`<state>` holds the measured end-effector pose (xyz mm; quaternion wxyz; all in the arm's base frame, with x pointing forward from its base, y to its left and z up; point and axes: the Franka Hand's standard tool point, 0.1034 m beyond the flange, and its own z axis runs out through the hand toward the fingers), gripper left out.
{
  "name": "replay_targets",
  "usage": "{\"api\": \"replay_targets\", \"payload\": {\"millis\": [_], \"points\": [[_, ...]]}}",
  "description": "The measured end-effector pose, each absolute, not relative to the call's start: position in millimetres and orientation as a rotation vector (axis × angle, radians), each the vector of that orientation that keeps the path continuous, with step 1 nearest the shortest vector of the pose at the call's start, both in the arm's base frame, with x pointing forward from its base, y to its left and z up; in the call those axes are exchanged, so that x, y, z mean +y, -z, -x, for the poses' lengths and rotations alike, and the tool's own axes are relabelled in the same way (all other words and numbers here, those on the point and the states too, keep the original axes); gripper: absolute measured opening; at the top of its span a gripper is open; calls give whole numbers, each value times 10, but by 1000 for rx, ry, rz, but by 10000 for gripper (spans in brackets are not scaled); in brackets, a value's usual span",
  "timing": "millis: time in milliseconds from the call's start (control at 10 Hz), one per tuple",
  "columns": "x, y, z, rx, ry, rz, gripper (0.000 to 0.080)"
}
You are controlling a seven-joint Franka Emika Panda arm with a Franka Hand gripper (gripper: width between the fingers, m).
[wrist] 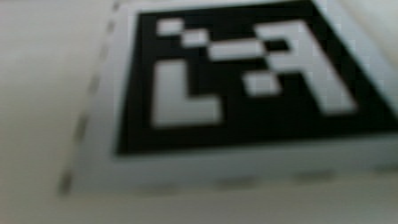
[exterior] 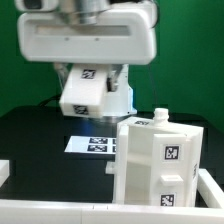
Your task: Assemble cabinet
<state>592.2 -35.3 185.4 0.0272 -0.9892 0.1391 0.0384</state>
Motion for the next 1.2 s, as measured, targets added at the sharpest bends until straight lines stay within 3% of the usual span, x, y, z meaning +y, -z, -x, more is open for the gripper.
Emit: {"api": "replay_targets", "payload": {"millis": [200, 500, 700, 800, 1200], "points": [[-8, -1817, -6071, 435, 204, 3084, 551], [-23, -1810, -6121, 404, 481, 3057, 551], [259, -1777, -6090, 443, 718, 2980, 551], [416, -1741, -6055, 398, 734, 2980, 551], [396, -1714, -6052, 405, 723, 2983, 551]]}}
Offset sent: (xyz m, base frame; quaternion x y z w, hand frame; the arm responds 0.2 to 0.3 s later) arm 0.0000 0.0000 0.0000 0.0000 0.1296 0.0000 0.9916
